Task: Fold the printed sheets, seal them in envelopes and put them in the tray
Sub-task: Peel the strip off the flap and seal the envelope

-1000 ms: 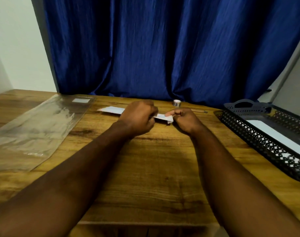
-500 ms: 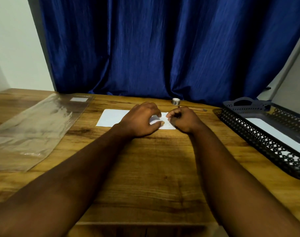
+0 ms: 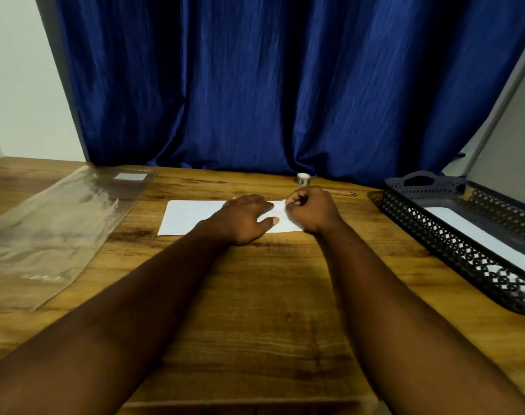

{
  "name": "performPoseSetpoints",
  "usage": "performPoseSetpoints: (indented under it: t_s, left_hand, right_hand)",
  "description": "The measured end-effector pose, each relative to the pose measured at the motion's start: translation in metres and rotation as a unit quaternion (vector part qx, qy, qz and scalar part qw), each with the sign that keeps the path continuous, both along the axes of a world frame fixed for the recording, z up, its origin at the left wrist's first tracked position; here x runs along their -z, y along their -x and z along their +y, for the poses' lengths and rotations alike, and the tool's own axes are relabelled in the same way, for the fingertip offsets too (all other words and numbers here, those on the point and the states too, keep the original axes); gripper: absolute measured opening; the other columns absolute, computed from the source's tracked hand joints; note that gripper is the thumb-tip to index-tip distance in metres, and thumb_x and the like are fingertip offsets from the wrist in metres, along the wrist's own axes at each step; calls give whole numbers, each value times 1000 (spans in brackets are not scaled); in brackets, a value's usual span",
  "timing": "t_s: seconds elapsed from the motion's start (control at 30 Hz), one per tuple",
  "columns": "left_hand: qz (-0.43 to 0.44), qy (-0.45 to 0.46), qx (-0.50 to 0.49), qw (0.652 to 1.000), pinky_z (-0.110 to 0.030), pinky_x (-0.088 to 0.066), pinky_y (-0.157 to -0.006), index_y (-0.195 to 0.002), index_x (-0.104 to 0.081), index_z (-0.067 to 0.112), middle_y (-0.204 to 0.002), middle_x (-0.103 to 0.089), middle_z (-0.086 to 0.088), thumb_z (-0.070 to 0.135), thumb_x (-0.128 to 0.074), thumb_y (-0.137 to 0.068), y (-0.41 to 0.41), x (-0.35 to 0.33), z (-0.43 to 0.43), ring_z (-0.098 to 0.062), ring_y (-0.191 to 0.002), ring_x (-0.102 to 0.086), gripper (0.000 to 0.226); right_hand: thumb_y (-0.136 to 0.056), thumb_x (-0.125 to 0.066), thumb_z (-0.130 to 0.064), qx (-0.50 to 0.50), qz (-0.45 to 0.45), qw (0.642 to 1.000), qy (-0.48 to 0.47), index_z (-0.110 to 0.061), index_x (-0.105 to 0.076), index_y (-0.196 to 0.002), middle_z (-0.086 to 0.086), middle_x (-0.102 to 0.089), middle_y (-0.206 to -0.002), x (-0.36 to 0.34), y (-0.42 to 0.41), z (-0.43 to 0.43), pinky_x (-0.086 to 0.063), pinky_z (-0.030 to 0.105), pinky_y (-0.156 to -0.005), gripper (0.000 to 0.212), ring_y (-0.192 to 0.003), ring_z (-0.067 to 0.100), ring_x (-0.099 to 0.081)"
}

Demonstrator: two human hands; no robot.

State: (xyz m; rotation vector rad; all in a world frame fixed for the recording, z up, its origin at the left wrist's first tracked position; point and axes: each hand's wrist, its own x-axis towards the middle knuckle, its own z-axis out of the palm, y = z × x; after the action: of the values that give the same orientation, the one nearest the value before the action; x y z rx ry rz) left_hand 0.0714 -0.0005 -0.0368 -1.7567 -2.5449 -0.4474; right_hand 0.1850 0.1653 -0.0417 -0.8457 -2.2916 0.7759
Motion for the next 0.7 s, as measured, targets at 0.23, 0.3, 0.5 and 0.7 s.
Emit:
performPoseSetpoints:
  t_s: [0.23,0.3,0.5,0.7]
  left_hand:
    - [29,-13,7,999,-46,-32,-120,-150,-55,29,-158,-50,4,61,-37,-107,3,-5,2,-19,-145,-41,57]
    - [32,-26,1,999,-48,-34,-117,-144,-60,29,-152,-56,5,63,-33,-107,3,-5,5,-18,-140,-46,57]
    - [48,-44,-1,998,-55,-25,-120,-130,-68,27,-142,-62,3,66,-29,-106,3,-6,14,-18,-135,-46,60]
    - [62,-55,-9,997,-58,-16,-124,-131,-69,29,-144,-60,4,68,-31,-105,5,-5,21,-17,-138,-43,60]
  right_hand:
    - [-91,-72,-28,94,-24,994,-57,-26,-69,-125,3,-68,-124,-19,17,21,-53,40,-98,34,-114,26,-63]
    - [-94,-71,-35,106,-86,982,-128,-27,-65,-134,6,-63,-132,-23,23,31,-47,48,-106,41,-122,28,-58]
    - [-95,-61,-50,141,-222,950,-171,-29,-61,-137,8,-59,-134,-15,42,55,-24,63,-120,47,-132,31,-48]
    - [-91,-69,-49,160,-175,952,-191,-27,-52,-142,9,-61,-132,-19,51,61,-26,57,-115,58,-131,32,-50]
